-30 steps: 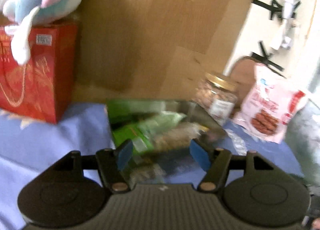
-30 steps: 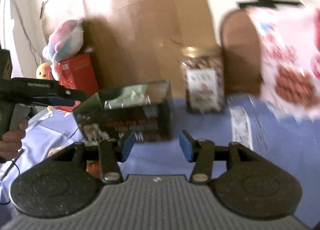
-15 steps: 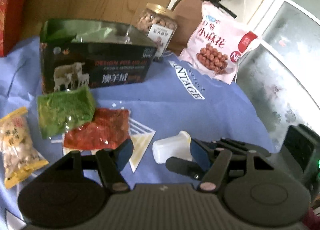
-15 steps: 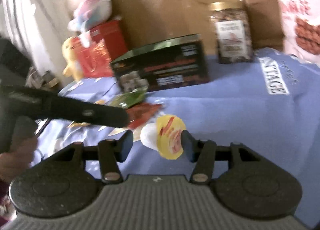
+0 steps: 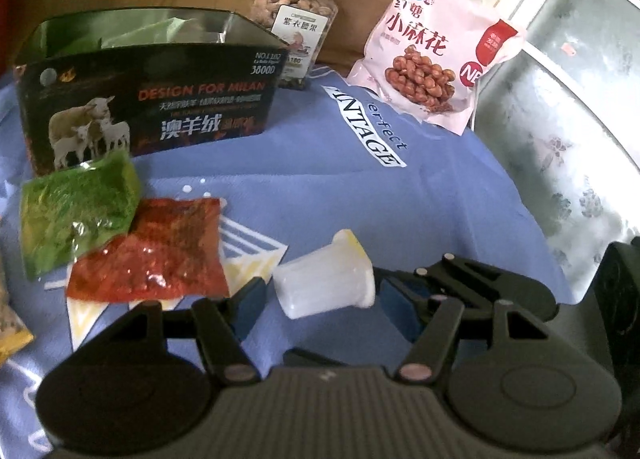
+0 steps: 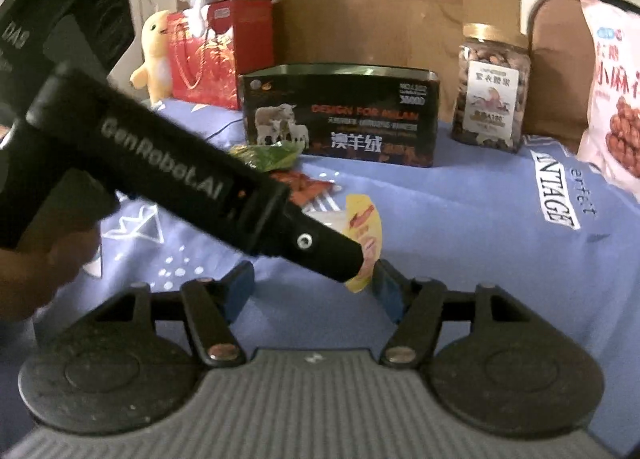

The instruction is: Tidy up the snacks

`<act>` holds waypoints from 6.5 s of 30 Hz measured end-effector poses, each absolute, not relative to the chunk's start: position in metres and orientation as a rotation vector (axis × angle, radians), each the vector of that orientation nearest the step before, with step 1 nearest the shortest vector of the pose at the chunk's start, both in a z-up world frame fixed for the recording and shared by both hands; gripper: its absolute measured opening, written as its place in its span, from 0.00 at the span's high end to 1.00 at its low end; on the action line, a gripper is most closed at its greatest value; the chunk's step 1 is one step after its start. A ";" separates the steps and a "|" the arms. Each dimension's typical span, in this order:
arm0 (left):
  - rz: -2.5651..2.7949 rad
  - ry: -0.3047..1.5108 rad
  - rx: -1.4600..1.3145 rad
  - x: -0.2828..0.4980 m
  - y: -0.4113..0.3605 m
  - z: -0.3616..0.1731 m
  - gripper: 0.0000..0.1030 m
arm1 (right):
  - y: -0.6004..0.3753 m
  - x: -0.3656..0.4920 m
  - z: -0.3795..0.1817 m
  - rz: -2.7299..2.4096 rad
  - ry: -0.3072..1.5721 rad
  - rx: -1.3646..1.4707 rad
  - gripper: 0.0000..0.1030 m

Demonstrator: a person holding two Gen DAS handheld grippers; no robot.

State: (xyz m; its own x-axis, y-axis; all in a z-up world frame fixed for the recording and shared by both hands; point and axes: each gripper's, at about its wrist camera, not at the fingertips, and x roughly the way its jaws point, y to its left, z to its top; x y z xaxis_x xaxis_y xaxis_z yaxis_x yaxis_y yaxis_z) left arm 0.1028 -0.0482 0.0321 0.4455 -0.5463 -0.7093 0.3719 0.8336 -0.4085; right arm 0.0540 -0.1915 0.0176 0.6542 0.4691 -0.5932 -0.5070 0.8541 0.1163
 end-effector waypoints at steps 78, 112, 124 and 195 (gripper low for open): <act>-0.329 0.823 -0.520 0.100 0.100 0.033 0.35 | -0.175 0.121 0.028 0.776 0.850 0.411 0.96; -0.435 0.925 -0.360 0.115 0.060 0.027 0.13 | -0.184 0.112 -0.003 0.745 0.924 0.645 0.83; -0.547 0.928 -0.492 0.106 0.047 0.039 0.11 | -0.269 0.092 -0.016 0.756 0.876 1.083 0.90; -0.280 0.834 -0.462 0.103 0.056 0.017 0.53 | -0.222 0.156 -0.019 0.886 0.929 0.937 0.53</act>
State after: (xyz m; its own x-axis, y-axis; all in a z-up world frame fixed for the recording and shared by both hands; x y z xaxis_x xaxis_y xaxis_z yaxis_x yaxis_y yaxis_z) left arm 0.1027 0.0559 0.0172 0.6439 -0.4132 -0.6439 0.0588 0.8658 -0.4969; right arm 0.1558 -0.2222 -0.0187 0.3359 0.9082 -0.2497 -0.2067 0.3297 0.9212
